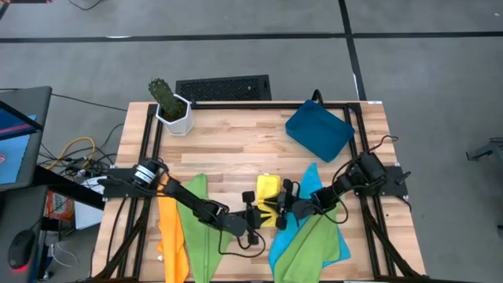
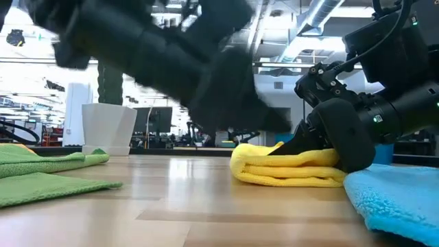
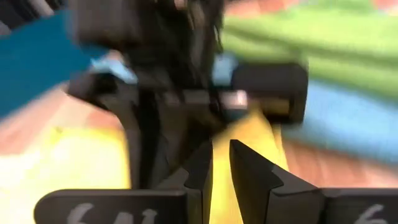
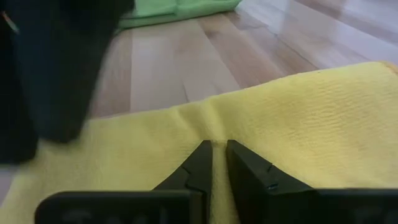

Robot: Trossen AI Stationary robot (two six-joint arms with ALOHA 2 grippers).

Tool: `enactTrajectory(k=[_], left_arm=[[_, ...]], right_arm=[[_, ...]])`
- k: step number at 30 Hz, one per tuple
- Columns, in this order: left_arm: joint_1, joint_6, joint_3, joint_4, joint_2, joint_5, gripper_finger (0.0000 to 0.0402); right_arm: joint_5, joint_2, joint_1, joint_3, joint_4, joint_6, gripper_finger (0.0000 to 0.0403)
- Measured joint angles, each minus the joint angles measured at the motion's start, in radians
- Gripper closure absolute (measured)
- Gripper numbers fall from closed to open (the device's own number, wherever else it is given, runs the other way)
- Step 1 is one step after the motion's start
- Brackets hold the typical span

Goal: Fold microfiber towels
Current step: Fold the yellow microfiber cloth

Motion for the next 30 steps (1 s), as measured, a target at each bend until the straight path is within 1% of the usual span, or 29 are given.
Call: enactTrajectory(k=[3,6,8,9,12,16,18,20,22,24,27,30], left_arm=[[0.005,-0.013,-0.002,0.113,0.097,0.016,0.0354],[0.005,-0.032,0.001,0.252,0.158,0.009,0.0354],[0.005,-0.038,0.001,0.297,0.180,0.006,0.0354],[0.005,-0.046,0.000,0.303,0.183,0.006,0.0354],[0.007,-0.095,0.003,0.243,0.177,0.018,0.0354],[0.008,-0.165,0.005,0.177,0.168,0.030,0.0354],[0.009,-0.179,0.004,0.169,0.168,0.038,0.0354],[0.009,-0.181,0.003,0.169,0.168,0.040,0.0354],[0.013,-0.181,0.003,0.169,0.168,0.044,0.0354],[0.014,-0.183,0.002,0.169,0.169,0.050,0.0354],[0.014,-0.186,0.002,0.169,0.169,0.050,0.0354],[0.015,-0.187,0.001,0.169,0.169,0.051,0.0354]], right_arm=[[-0.005,0.002,0.000,-0.002,0.014,-0.009,0.0332],[-0.007,0.003,-0.001,-0.003,0.019,-0.016,0.0332],[-0.007,0.003,-0.001,-0.003,0.019,-0.016,0.0332],[-0.007,0.003,-0.001,-0.003,0.019,-0.016,0.0332],[0.001,-0.024,-0.002,-0.012,0.002,-0.047,0.0332],[0.098,-0.126,0.003,-0.066,-0.074,-0.120,0.0333],[0.142,-0.162,-0.012,-0.105,-0.043,-0.168,0.0333],[0.147,-0.173,-0.033,-0.128,0.063,-0.209,0.0333],[0.127,-0.169,-0.054,-0.155,0.181,-0.255,0.0333],[0.065,-0.140,-0.081,-0.160,0.272,-0.290,0.0333],[0.015,-0.113,-0.108,-0.149,0.333,-0.335,0.0333],[-0.073,-0.098,-0.130,-0.115,0.348,-0.379,0.0333]])
